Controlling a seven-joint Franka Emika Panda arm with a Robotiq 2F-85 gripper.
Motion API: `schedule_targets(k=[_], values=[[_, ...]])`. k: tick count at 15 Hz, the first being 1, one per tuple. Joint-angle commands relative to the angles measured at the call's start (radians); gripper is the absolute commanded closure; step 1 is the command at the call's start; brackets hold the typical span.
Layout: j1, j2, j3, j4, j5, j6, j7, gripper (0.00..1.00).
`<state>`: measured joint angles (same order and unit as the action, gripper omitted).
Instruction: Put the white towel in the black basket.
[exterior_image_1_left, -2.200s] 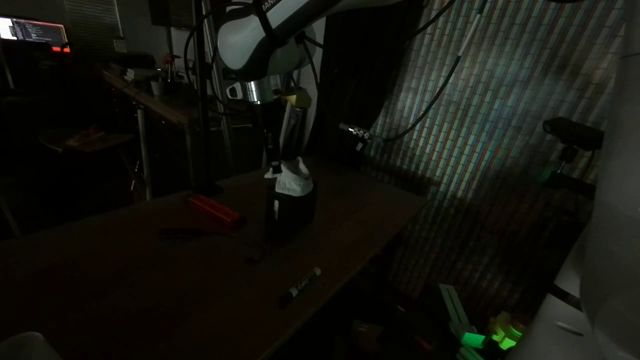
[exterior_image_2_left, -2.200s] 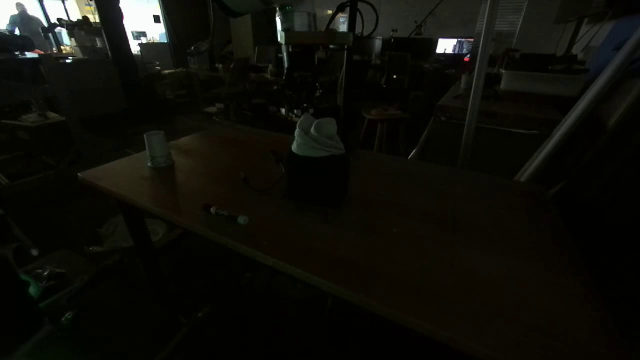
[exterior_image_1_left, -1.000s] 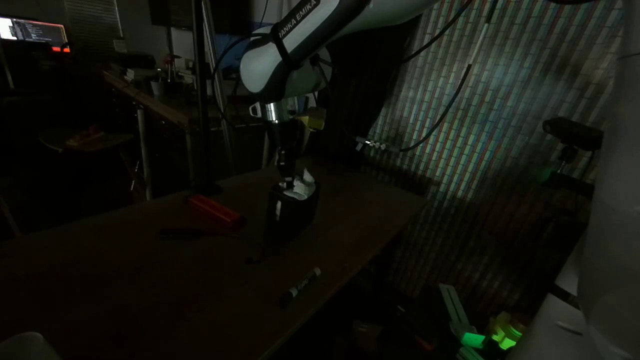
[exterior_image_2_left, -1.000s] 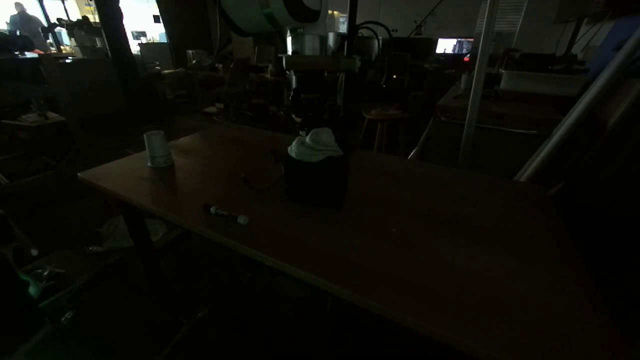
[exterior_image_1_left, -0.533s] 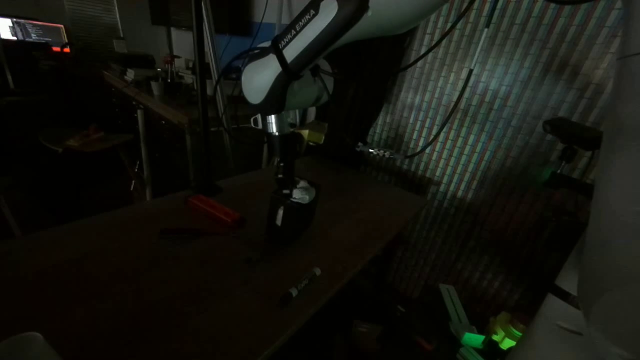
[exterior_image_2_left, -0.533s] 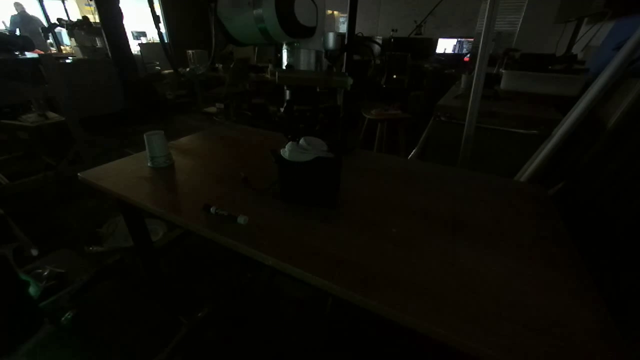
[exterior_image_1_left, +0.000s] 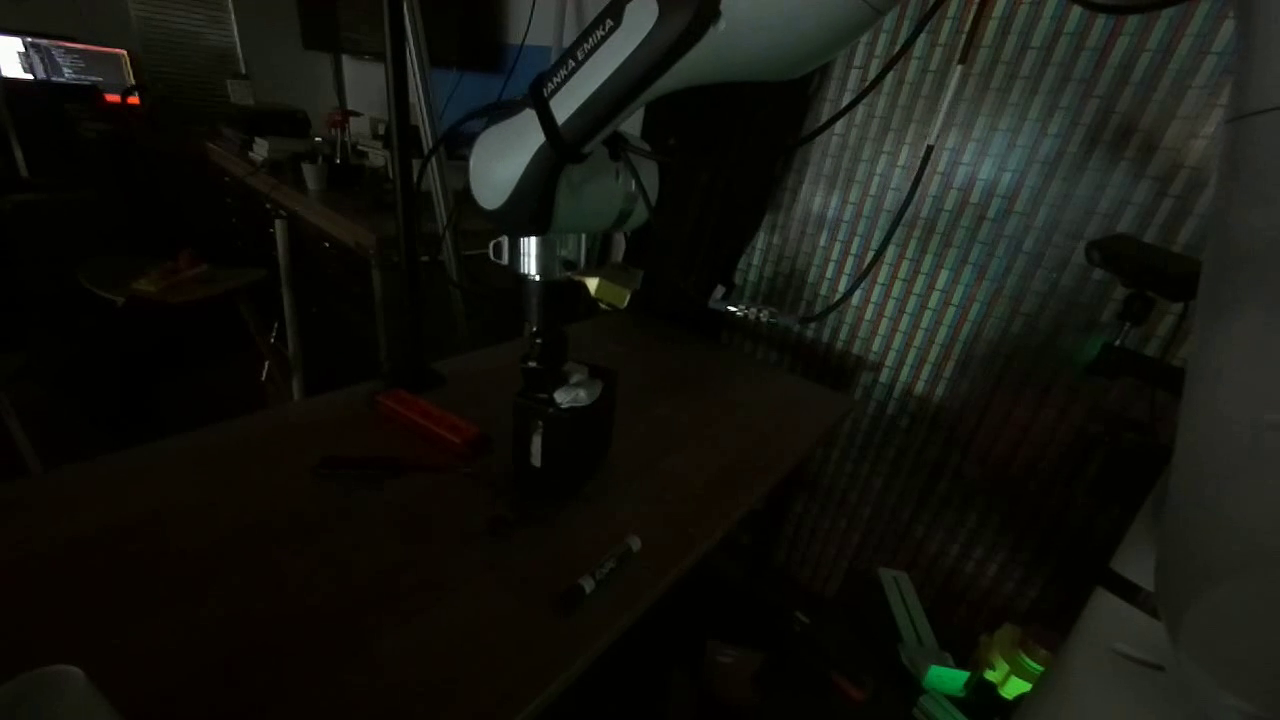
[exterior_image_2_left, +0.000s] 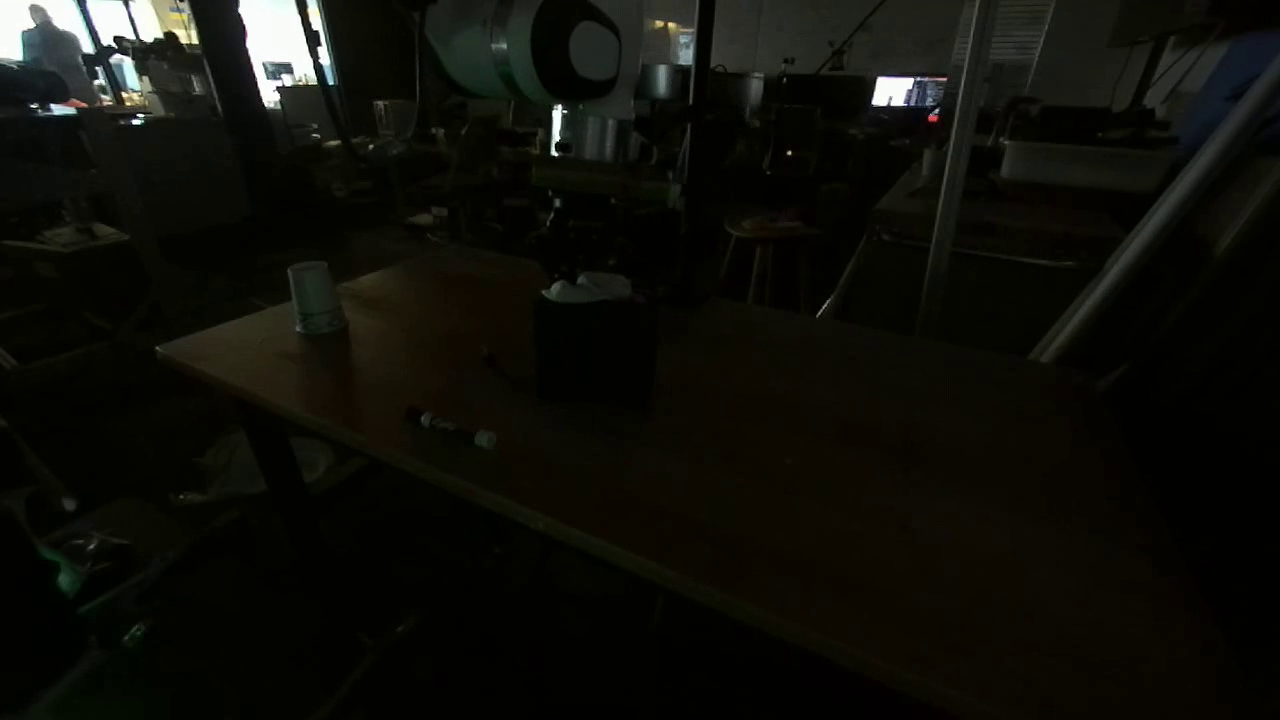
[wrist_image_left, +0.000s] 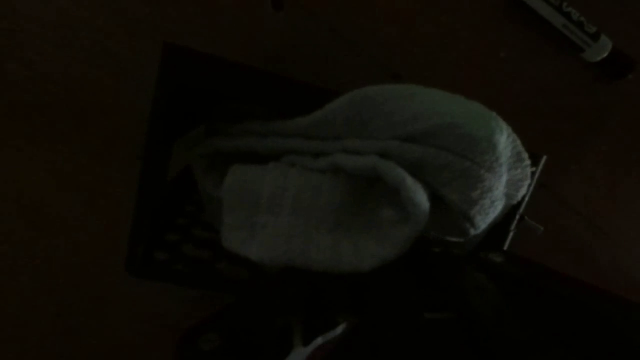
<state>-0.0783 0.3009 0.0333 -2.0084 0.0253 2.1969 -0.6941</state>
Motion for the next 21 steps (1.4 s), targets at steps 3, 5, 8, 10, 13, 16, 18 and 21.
schedule_targets(k=[3,5,8,10,13,16,18,21], values=[[-0.008,0.015,0.047,-0.009,0.096,0.045,-0.047,0.97],[-0.009,-0.010,0.045,-0.021,0.098,0.036,-0.042,0.84],[-0.011,-0.058,0.033,-0.037,0.082,0.026,-0.024,0.54],[-0.007,-0.089,0.023,-0.044,0.063,0.018,-0.011,0.39],[0.002,-0.145,0.009,-0.054,0.038,0.012,0.005,0.16],[0.010,-0.203,-0.002,-0.065,0.006,0.009,0.019,0.04],[0.015,-0.228,-0.004,-0.072,-0.016,0.009,0.034,0.32],[0.025,-0.248,-0.002,-0.088,-0.039,0.011,0.061,0.48]])
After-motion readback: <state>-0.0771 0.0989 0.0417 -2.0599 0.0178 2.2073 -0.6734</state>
